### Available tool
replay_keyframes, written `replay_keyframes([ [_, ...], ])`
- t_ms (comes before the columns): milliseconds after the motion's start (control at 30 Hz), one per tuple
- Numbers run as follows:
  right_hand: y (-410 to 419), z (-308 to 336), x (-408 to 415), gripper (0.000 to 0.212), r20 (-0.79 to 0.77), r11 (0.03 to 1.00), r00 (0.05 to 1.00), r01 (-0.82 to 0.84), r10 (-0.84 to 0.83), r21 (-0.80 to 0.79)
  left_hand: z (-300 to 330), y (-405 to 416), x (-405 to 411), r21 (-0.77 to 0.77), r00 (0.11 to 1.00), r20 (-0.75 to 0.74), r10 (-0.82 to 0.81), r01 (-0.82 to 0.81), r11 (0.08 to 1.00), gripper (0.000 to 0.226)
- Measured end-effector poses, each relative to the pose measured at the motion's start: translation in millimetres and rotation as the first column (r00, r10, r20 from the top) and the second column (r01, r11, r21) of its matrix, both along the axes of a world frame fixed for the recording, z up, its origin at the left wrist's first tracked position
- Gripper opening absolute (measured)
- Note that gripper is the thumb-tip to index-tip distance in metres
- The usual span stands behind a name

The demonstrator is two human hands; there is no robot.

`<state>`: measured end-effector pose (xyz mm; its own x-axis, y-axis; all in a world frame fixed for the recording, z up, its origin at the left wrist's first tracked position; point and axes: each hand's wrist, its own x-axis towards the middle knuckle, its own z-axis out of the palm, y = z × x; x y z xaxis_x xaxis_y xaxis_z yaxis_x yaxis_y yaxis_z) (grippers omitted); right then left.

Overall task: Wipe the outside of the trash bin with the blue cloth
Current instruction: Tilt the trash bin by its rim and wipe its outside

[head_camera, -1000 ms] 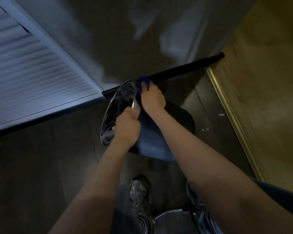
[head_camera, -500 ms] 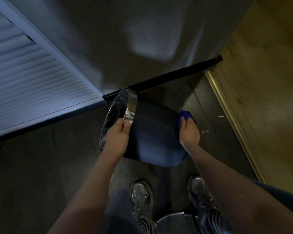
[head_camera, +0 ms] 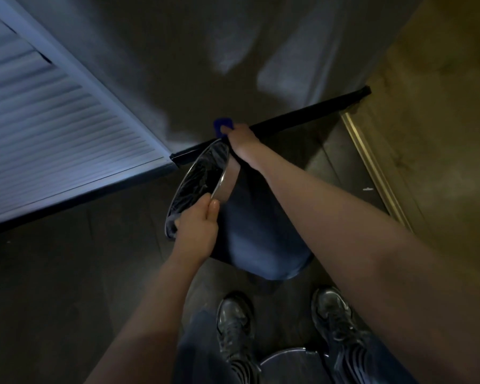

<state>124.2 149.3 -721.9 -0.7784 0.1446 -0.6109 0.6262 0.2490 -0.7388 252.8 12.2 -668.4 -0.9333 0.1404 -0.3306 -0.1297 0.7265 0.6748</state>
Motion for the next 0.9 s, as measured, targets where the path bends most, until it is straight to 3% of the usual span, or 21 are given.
replay_keyframes([
  [67,-12,9,22,0.037,-0.132,0.98,0.988,-0.049,0.075,0.191,-2,-1,-4,0.009,1.0,0.01,0.027,-0.027,1.0,0.023],
  [133,-27,15,54,0.033,-0.346,0.943,0.933,0.02,0.102,0.332,-3,-3,-7,0.029,0.997,0.044,0.061,-0.063,0.998,0.021],
  [200,-41,15,90,0.034,-0.514,0.932,0.85,0.084,0.119,0.354,-5,-4,-8,0.051,0.992,0.075,0.103,-0.107,0.993,0.02],
  [267,-49,7,128,0.043,-0.565,0.922,0.813,0.103,0.138,0.374,-5,-3,-9,0.064,0.987,0.091,0.134,-0.14,0.988,0.021],
  [433,-33,-24,185,0.052,-0.606,0.827,0.79,0.276,0.095,0.489,1,8,-11,0.017,0.996,0.05,0.067,-0.068,0.998,0.025],
  [667,0,-40,184,0.049,-0.524,0.848,0.841,0.371,-0.134,0.378,8,25,-19,0.067,0.992,0.093,-0.08,0.074,0.995,0.018],
  [767,22,-53,190,0.042,-0.396,0.822,0.854,0.472,-0.338,0.317,3,8,-16,-0.005,0.992,0.109,-0.061,0.062,0.998,0.022],
  [900,43,-62,187,0.036,-0.34,0.791,0.895,0.423,-0.288,0.443,-2,-6,-11,0.022,0.994,0.089,0.064,-0.066,0.998,0.023],
])
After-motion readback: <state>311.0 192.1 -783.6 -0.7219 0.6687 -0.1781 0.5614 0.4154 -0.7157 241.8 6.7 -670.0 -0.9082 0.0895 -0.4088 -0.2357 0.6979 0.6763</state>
